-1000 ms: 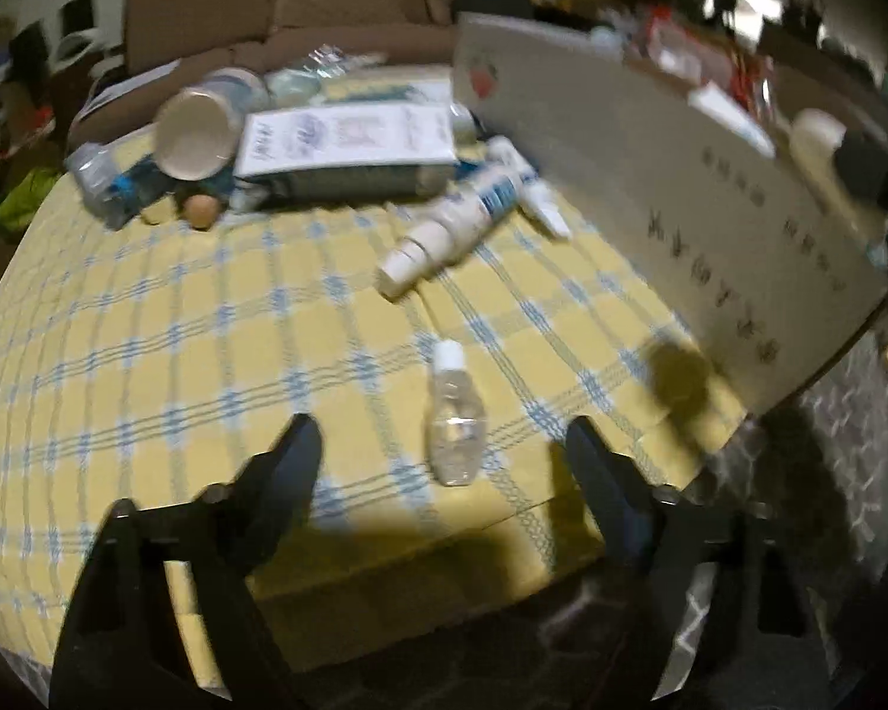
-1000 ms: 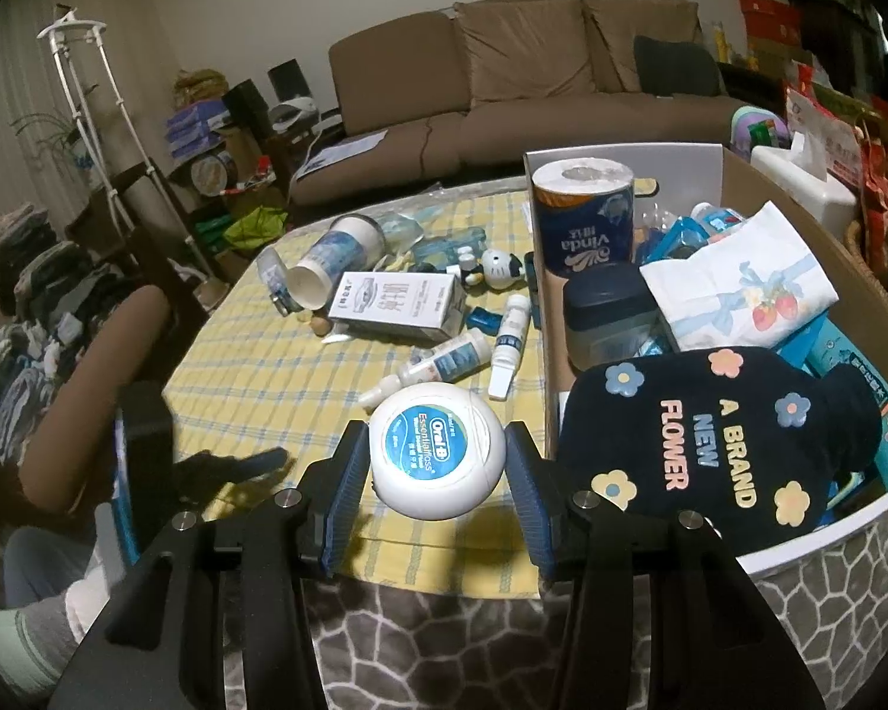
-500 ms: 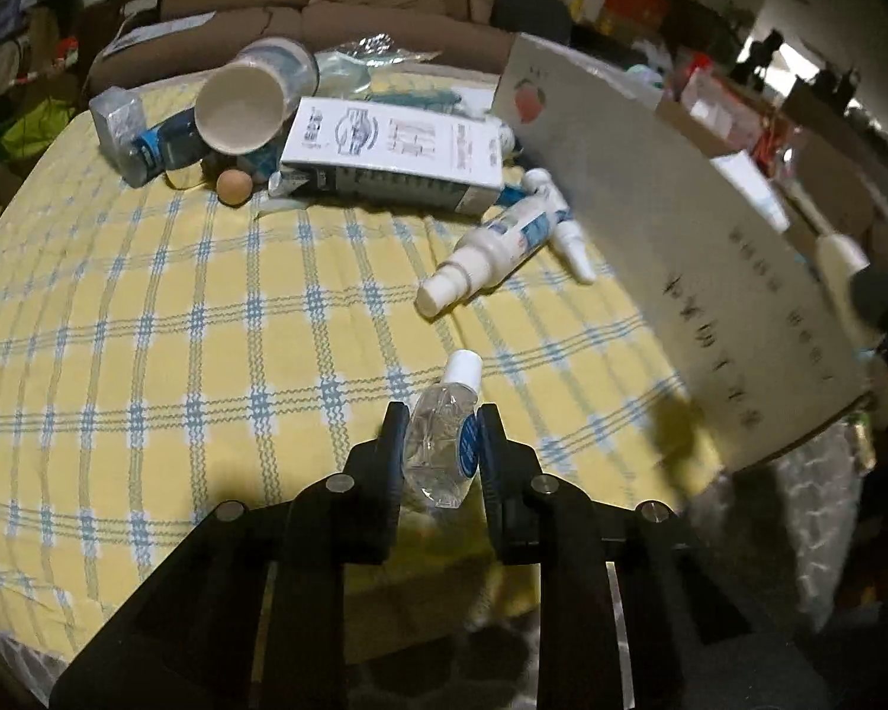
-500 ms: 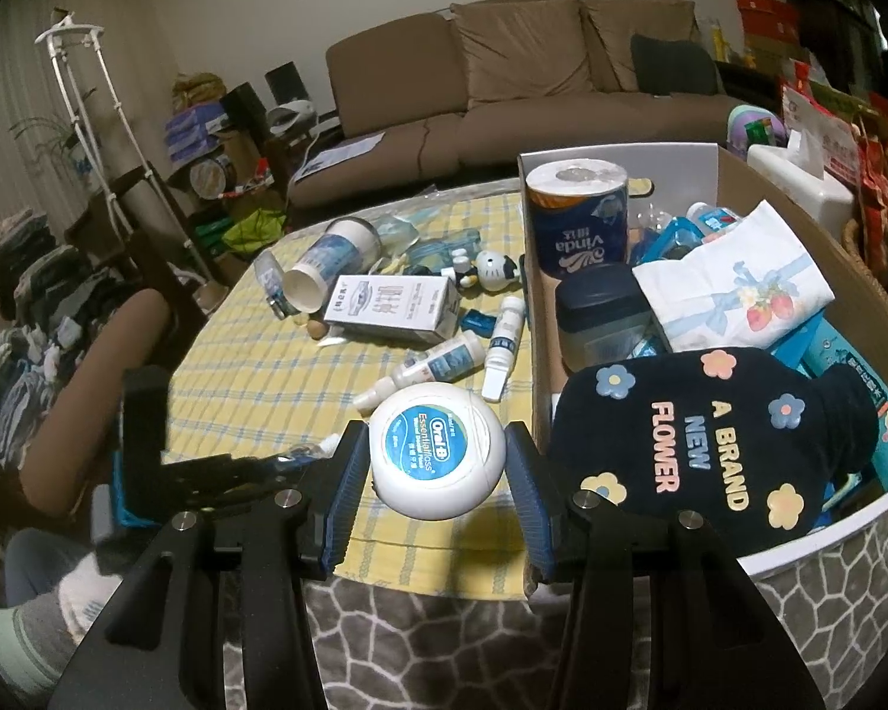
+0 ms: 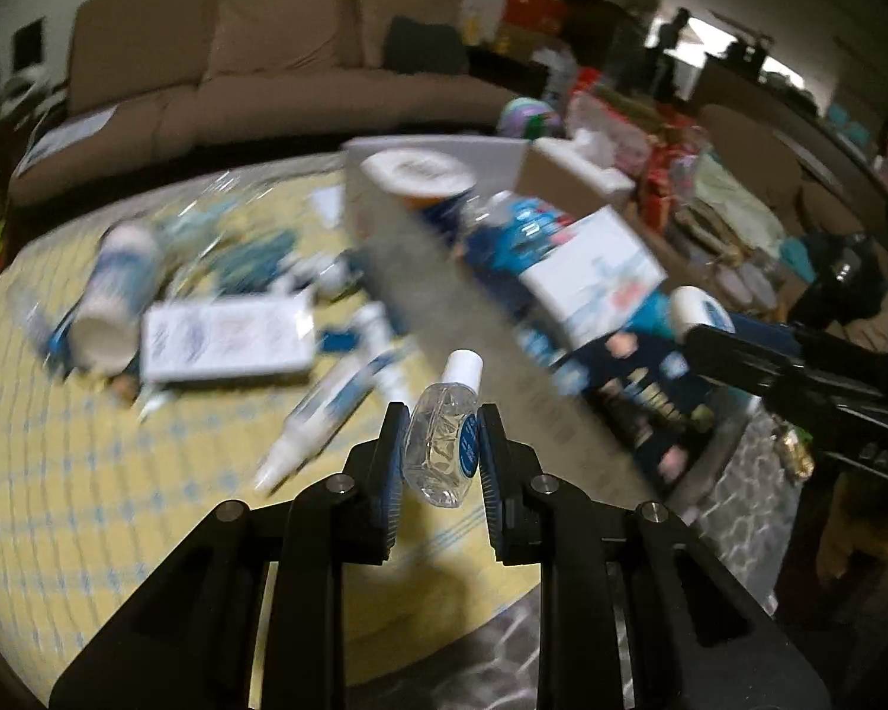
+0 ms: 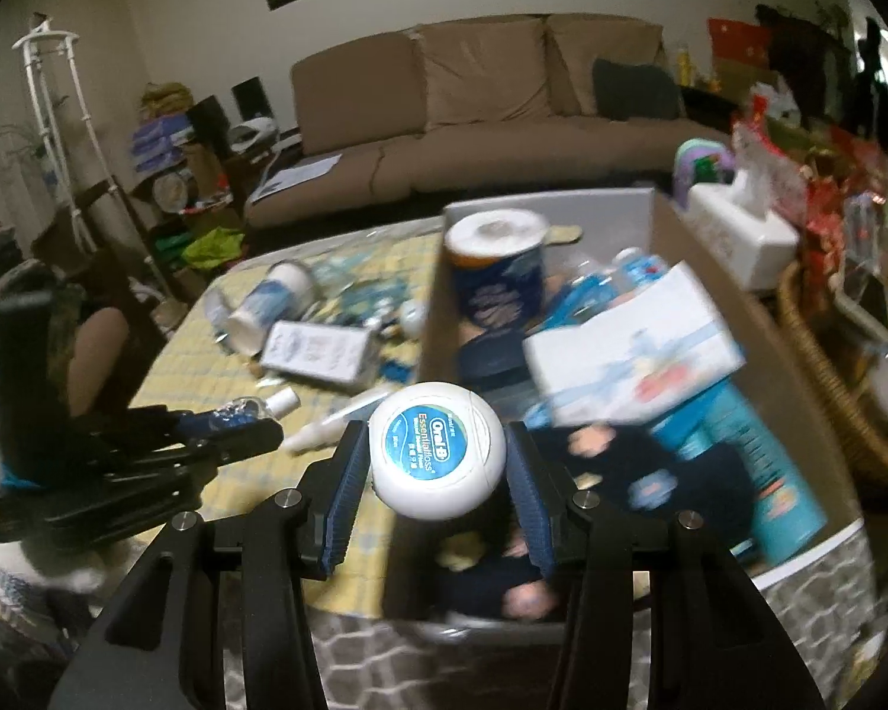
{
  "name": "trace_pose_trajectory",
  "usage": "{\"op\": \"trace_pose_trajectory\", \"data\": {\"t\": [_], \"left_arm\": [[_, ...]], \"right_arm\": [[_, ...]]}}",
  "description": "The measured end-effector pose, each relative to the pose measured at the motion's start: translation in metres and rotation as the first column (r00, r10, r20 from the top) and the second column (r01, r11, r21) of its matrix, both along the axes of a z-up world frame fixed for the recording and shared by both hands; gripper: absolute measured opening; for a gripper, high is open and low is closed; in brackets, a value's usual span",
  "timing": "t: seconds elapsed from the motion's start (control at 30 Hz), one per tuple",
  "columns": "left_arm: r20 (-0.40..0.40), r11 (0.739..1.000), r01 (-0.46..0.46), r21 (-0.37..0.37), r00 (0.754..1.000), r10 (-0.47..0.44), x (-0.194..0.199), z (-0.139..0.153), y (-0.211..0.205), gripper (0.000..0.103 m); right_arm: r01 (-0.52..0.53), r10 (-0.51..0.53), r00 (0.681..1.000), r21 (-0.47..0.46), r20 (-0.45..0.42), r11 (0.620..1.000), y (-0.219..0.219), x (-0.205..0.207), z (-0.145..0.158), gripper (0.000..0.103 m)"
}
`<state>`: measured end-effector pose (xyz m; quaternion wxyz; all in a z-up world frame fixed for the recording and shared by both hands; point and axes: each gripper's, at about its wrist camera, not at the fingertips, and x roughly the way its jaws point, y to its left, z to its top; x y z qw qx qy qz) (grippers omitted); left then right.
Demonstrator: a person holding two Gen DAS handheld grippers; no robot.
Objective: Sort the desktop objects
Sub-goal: 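Drop the bottle into the box with the left tool while the right tool releases the floss there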
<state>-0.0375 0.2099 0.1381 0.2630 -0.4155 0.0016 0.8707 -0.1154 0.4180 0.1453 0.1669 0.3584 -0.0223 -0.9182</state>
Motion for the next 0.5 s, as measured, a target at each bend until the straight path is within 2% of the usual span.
{"op": "trace_pose_trajectory", "data": {"t": [0.1, 0.23, 0.4, 0.5], "left_arm": [[-0.016, 0.999, 0.042, -0.013, 0.999, -0.042, -0.011, 0.013, 0.036, 0.021], [-0.018, 0.995, 0.084, -0.048, 0.996, -0.085, -0.029, 0.015, 0.08, 0.021], [0.002, 0.987, 0.108, -0.123, 0.994, -0.109, -0.047, -0.004, 0.117, 0.021], [0.016, 0.982, 0.11, -0.153, 0.994, -0.109, -0.052, -0.017, 0.126, 0.021]], "right_arm": [[0.049, -0.049, 0.999, 0.03, 0.004, 0.998, 0.025, -0.021, 0.006, 0.048], [0.093, -0.096, 0.995, 0.07, 0.037, 0.993, 0.053, -0.052, -0.002, 0.048], [0.1, -0.106, 0.99, 0.072, 0.097, 0.992, 0.068, -0.082, -0.025, 0.048], [0.09, -0.095, 0.987, 0.047, 0.128, 0.995, 0.07, -0.092, -0.037, 0.048]]}}
